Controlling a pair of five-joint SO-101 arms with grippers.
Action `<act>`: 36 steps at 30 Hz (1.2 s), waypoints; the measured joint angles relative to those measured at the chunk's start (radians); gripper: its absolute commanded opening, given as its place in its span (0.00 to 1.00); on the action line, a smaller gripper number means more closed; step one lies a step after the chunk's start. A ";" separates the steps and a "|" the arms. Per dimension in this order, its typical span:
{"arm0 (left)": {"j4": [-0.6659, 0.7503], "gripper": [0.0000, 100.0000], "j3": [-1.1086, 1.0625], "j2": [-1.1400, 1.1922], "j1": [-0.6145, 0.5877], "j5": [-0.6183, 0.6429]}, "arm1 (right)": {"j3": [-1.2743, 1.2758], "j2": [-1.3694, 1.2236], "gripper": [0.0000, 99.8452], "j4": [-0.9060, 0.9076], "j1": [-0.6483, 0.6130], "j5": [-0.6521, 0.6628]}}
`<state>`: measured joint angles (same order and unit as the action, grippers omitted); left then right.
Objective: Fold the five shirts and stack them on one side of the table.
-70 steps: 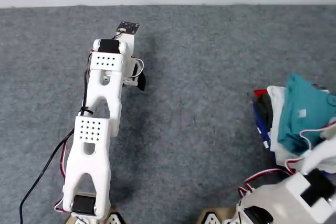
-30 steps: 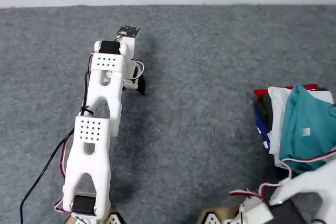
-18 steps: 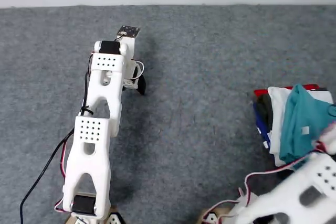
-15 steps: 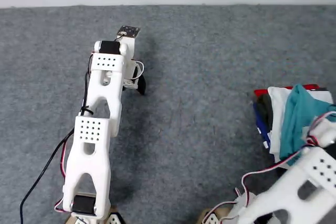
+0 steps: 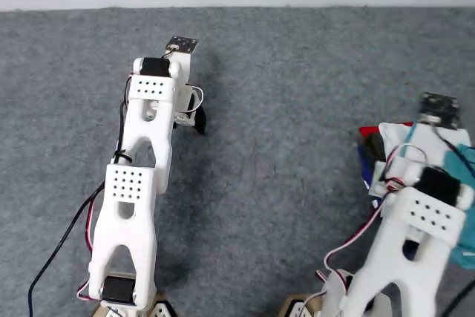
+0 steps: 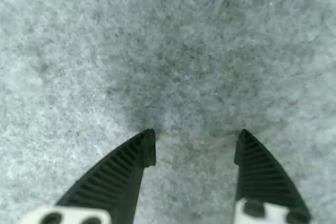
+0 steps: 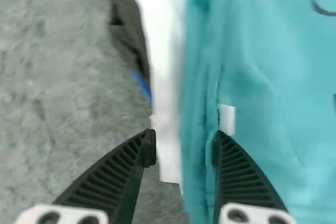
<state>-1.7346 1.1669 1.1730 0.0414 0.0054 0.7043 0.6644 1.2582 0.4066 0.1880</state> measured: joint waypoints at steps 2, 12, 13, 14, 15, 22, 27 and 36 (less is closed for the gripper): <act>0.000 0.25 0.000 0.000 0.000 0.000 | 0.000 0.000 0.18 0.006 -0.048 0.011; 0.000 0.25 0.000 0.000 0.000 0.000 | -0.006 0.015 0.18 0.060 -0.157 0.049; 0.000 0.25 0.000 0.000 0.000 0.000 | -0.018 0.029 0.18 0.072 -0.157 0.060; 0.000 0.25 0.000 0.000 0.000 0.000 | -0.032 0.051 0.18 0.080 -0.157 0.072; 0.000 0.25 0.000 0.000 0.000 0.000 | -0.046 0.072 0.18 0.083 -0.158 0.078; 0.000 0.25 0.000 0.000 0.000 0.000 | -0.063 0.130 0.18 -0.026 -0.009 0.068; 0.000 0.25 0.000 0.000 0.000 0.000 | -0.058 0.072 0.18 -0.063 0.071 0.046; 0.000 0.25 -0.009 0.000 0.000 0.000 | 0.101 0.029 0.18 -0.063 0.014 0.075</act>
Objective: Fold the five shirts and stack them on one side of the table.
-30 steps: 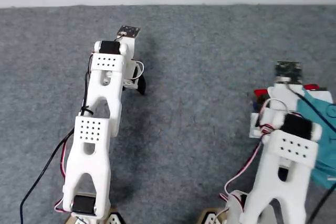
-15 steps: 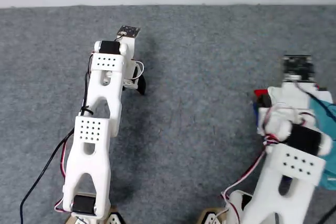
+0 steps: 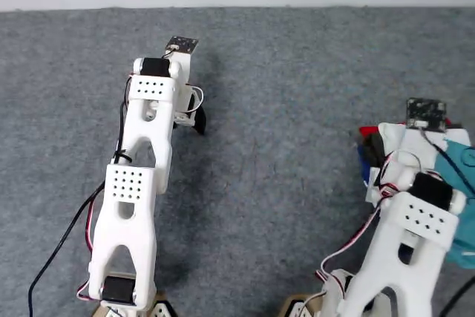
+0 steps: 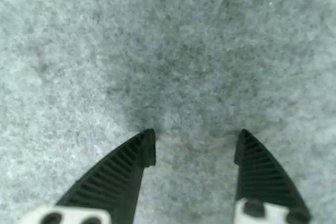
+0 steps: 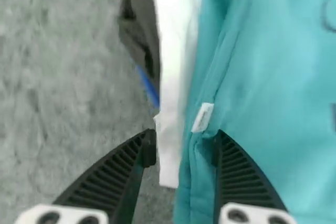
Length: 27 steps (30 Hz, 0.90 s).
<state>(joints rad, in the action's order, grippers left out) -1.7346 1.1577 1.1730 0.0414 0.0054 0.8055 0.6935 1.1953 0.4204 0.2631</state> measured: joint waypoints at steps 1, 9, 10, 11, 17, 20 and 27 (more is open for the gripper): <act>0.003 0.25 -0.011 0.000 0.000 0.003 | 0.011 0.000 0.18 -0.002 0.000 0.002; 0.006 0.25 -0.032 -0.003 0.000 0.005 | 0.060 0.002 0.18 -0.011 -0.005 0.055; 0.006 0.25 -0.032 -0.003 0.000 0.005 | 0.060 0.002 0.18 -0.011 -0.005 0.060; 0.006 0.25 -0.032 -0.003 0.000 0.005 | 0.060 0.002 0.18 -0.011 -0.005 0.063; 0.006 0.25 -0.032 -0.003 0.000 0.005 | 0.061 0.074 0.18 -0.011 -0.005 0.068; 0.006 0.25 -0.032 -0.003 0.000 0.005 | 0.061 0.169 0.18 -0.011 -0.005 0.068; 0.006 0.25 -0.017 0.028 -0.002 0.005 | 0.061 0.318 0.18 -0.011 -0.005 0.068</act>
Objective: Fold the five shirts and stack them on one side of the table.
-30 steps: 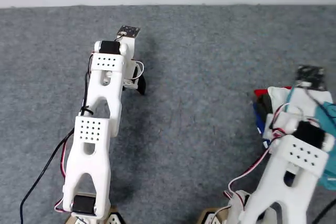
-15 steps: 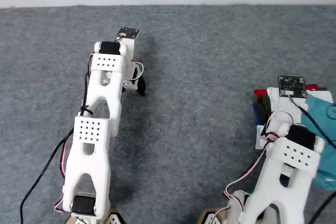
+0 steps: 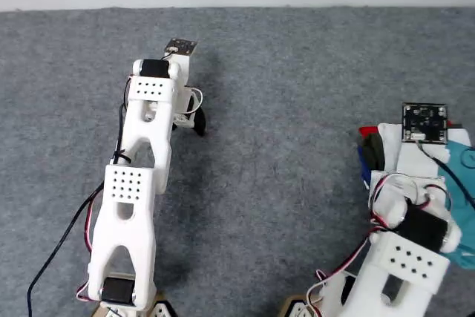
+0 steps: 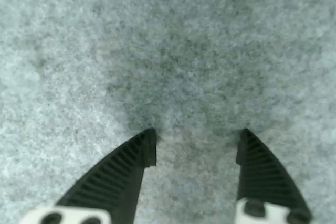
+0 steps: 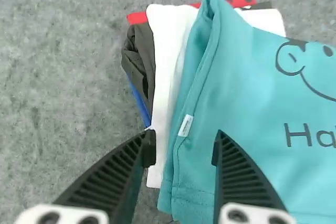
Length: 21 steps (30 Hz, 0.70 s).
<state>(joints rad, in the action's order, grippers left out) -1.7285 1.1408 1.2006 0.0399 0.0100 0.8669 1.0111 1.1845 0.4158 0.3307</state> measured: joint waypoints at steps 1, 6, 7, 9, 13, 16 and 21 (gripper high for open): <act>0.000 0.25 0.002 0.003 -0.002 0.000 | 0.000 0.002 0.18 0.000 0.000 0.000; 0.000 0.25 0.002 0.003 -0.002 0.002 | 0.000 0.003 0.18 0.000 0.000 0.000; 0.000 0.25 0.002 0.003 -0.002 0.002 | 0.000 0.003 0.18 -0.005 0.000 0.000; 0.000 0.25 0.002 0.005 -0.002 0.002 | 0.000 0.003 0.19 -0.018 0.000 -0.009; 0.000 0.25 0.002 0.005 -0.002 0.002 | -0.002 -0.002 0.19 -0.037 0.000 -0.066; 0.000 0.25 0.002 0.005 -0.002 0.002 | -0.068 -0.078 0.19 -0.021 0.000 -0.110; 0.000 0.25 0.002 0.005 -0.002 0.002 | -0.325 -0.328 0.18 0.121 0.000 -0.146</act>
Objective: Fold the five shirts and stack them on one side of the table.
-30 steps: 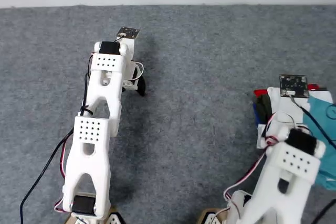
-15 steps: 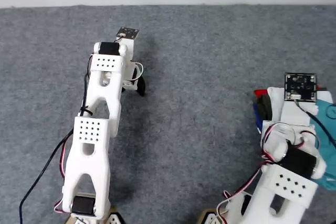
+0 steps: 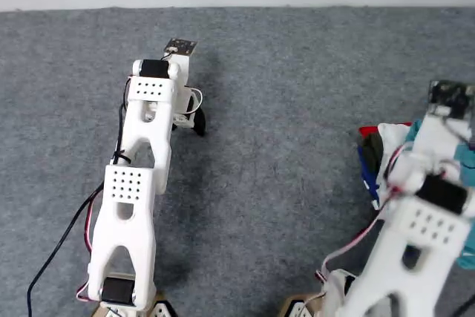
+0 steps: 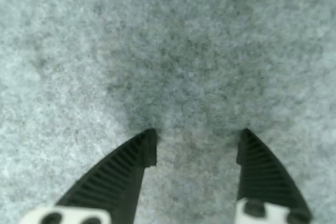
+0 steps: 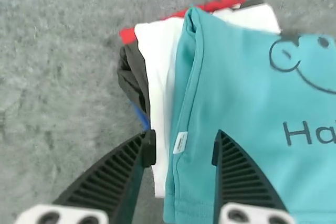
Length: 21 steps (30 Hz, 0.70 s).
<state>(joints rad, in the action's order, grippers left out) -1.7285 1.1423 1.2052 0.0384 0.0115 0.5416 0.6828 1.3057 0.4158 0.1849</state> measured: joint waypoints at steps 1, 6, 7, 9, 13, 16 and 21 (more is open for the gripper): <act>0.000 0.25 0.000 0.000 0.000 0.000 | -0.063 -0.058 0.18 0.043 0.000 -0.002; 0.000 0.25 0.000 0.000 0.000 0.000 | -0.407 -0.298 0.18 0.265 0.117 0.031; 0.000 0.25 0.000 0.000 0.000 0.000 | -0.466 -0.333 0.18 0.310 0.149 0.063; 0.000 0.25 0.000 0.000 0.000 0.000 | -0.532 -0.394 0.18 0.393 0.203 0.126; 0.000 0.25 0.000 0.000 0.000 0.000 | -0.508 -0.433 0.18 0.443 0.244 0.207; 0.000 0.25 0.000 0.000 0.000 0.000 | -0.427 -0.416 0.18 0.443 0.236 0.235; 0.000 0.25 0.000 0.000 0.000 0.000 | -0.249 -0.310 0.18 0.399 0.229 0.242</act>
<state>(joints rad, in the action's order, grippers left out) -1.7285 1.1423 1.2052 0.0384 0.0115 0.2931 0.3728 1.7047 0.6444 0.4273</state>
